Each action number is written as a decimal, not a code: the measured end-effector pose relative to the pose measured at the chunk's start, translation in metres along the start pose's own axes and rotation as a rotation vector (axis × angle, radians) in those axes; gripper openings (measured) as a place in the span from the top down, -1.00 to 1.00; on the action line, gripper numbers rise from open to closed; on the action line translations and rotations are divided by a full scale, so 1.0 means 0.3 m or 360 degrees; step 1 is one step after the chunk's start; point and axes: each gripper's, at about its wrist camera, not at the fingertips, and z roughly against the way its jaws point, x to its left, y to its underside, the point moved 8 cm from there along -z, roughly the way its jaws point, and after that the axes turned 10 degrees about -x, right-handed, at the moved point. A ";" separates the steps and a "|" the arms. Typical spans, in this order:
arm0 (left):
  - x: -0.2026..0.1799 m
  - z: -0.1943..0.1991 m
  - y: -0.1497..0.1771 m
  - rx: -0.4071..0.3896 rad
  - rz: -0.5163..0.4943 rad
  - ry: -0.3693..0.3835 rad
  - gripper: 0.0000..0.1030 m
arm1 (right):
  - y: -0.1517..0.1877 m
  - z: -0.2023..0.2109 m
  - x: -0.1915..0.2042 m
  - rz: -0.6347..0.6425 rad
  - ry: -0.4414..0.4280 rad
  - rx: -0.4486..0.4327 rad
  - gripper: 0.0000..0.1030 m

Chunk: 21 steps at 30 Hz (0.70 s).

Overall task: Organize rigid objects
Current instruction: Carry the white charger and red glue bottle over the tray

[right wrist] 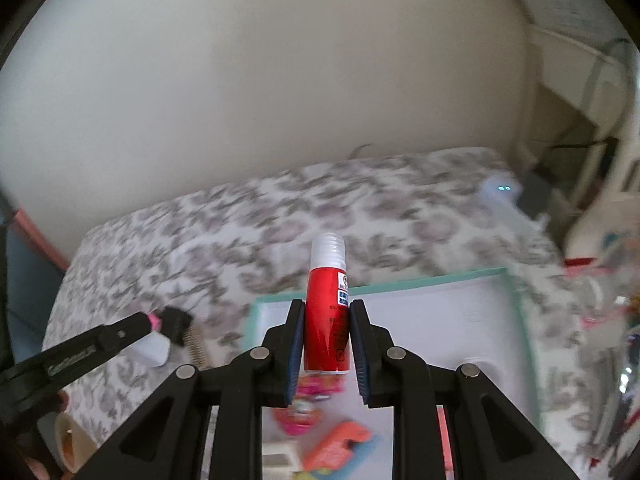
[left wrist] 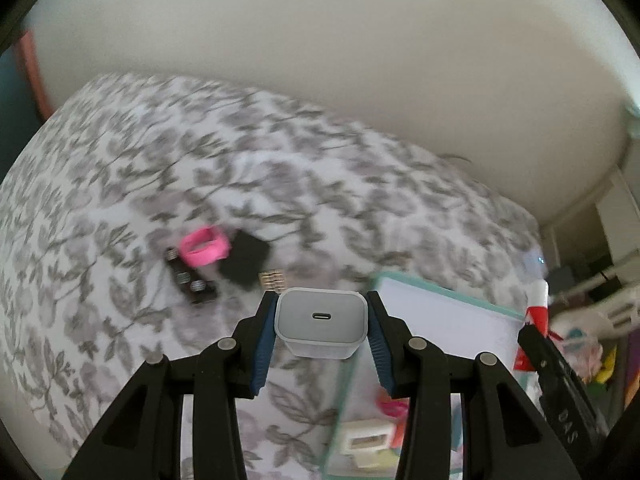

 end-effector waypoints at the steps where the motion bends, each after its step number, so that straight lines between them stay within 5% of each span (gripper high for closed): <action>1: -0.033 0.003 0.005 -0.0001 -0.0035 0.0022 0.14 | -0.006 0.009 -0.035 -0.0015 0.0035 -0.0006 0.54; 6: -0.212 0.004 0.080 0.0060 -0.0203 0.0161 0.13 | -0.021 0.038 -0.180 -0.0091 0.0156 -0.0014 0.54; 11: -0.347 -0.006 0.165 0.0064 -0.0425 0.0136 0.13 | 0.052 -0.034 -0.259 -0.0086 0.0239 0.0121 0.54; 21: -0.398 -0.110 0.279 0.0220 -0.0465 0.0160 0.13 | 0.193 -0.142 -0.319 -0.0153 0.0247 0.0326 0.54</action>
